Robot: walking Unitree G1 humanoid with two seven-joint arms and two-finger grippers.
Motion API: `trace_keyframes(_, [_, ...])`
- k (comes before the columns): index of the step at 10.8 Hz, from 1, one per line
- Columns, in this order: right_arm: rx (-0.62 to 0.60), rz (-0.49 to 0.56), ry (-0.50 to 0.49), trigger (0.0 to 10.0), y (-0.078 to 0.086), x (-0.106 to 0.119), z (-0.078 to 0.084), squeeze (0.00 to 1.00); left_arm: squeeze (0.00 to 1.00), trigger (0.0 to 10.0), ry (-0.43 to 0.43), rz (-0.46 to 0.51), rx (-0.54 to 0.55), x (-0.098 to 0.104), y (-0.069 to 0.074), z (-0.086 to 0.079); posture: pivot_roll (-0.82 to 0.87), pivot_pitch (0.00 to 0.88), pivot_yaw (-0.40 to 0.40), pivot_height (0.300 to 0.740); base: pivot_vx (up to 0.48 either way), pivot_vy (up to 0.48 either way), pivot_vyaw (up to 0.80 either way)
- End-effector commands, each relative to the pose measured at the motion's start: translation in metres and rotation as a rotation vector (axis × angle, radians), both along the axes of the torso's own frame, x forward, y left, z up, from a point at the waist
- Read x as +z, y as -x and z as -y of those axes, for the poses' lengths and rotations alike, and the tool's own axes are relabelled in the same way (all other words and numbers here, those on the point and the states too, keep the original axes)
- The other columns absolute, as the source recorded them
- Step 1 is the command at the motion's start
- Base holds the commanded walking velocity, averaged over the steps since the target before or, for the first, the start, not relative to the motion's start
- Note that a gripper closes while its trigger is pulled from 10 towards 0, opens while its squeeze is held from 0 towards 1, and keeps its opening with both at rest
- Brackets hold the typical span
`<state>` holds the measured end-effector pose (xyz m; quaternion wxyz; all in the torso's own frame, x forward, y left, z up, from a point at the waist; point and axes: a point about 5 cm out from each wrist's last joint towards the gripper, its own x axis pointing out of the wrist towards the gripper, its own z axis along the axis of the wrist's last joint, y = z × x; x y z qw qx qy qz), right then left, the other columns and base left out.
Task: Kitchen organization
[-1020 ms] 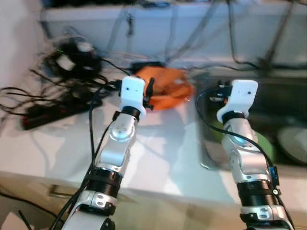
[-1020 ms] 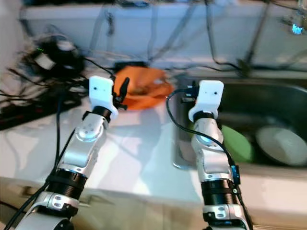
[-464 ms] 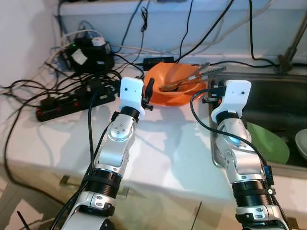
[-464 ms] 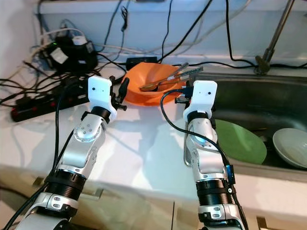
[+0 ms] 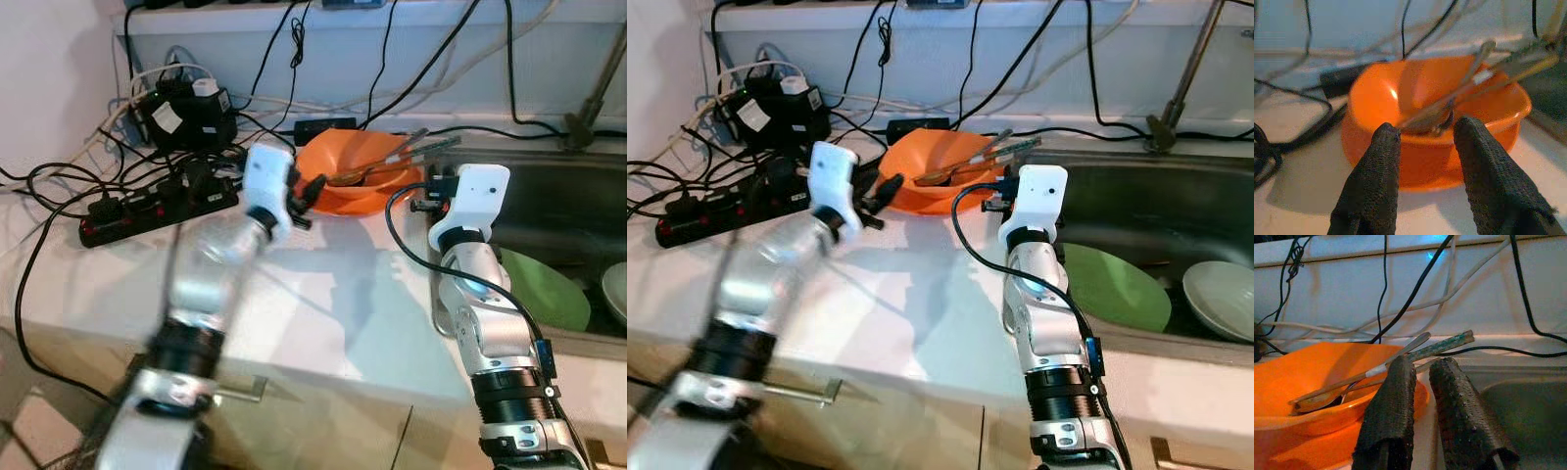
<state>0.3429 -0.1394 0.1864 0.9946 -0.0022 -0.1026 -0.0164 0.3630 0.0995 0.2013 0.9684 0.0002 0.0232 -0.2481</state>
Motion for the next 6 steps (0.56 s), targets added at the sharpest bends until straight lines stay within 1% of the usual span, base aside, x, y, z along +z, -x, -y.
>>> trace_keyframes(1, [0.002, -0.002, -0.002, 10.0, 0.001, -0.002, -0.004, 0.00, 0.00, 10.0, -0.014, -0.022, -0.023, 0.007, -0.005, -0.002, 0.05, 0.013, 0.128, 0.740, 0.000, 0.000, 0.00])
trace_keyframes(2, [0.005, 0.001, -0.006, 10.0, 0.001, -0.002, -0.007, 0.00, 0.00, 10.0, -0.047, -0.054, -0.036, 0.007, -0.008, -0.003, 0.04, 0.010, 0.139, 0.740, 0.000, 0.000, 0.00])
trace_keyframes(3, [0.001, 0.005, -0.011, 10.0, 0.002, -0.002, -0.007, 0.00, 0.00, 10.0, -0.071, -0.099, -0.085, 0.006, -0.007, 0.000, 0.04, 0.010, 0.153, 0.740, 0.000, 0.000, 0.00])
trace_keyframes(4, [-0.006, 0.005, -0.016, 10.0, 0.003, -0.003, -0.007, 0.00, 0.00, 10.0, -0.114, -0.154, -0.142, 0.001, -0.005, 0.005, 0.04, 0.008, 0.162, 0.740, 0.000, 0.000, 0.00])
trace_keyframes(6, [-0.030, 0.016, -0.023, 10.0, 0.005, -0.002, -0.004, 0.00, 0.00, 10.0, -0.152, -0.207, -0.151, -0.007, -0.009, 0.013, 0.02, 0.011, 0.184, 0.740, 0.000, 0.000, 0.00])
